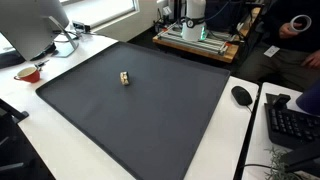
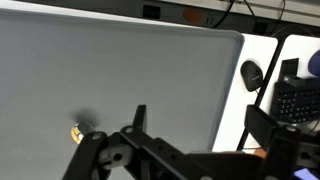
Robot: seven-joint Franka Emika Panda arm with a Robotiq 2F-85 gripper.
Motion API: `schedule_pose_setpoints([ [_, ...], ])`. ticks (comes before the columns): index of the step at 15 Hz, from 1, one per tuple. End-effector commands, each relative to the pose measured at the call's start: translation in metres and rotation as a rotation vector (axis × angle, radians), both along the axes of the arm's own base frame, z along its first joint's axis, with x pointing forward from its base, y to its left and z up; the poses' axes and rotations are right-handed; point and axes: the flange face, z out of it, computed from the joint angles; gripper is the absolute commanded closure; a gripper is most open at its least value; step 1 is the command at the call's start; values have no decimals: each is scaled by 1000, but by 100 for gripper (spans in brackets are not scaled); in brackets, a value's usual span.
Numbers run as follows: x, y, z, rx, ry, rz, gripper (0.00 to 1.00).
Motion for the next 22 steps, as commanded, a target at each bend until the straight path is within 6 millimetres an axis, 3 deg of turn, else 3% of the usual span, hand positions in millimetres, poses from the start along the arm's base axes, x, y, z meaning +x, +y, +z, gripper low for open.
schedule_pose_setpoints([
  [1,0,0,1,0,1,0,0],
  [10,0,0,1,0,0,0,0],
  [13,18,4,0,-74,-33,85,0],
  [19,86,9,-24,-254,-62,372,0],
  [22,136,1,-39,-282,-63,358,0],
])
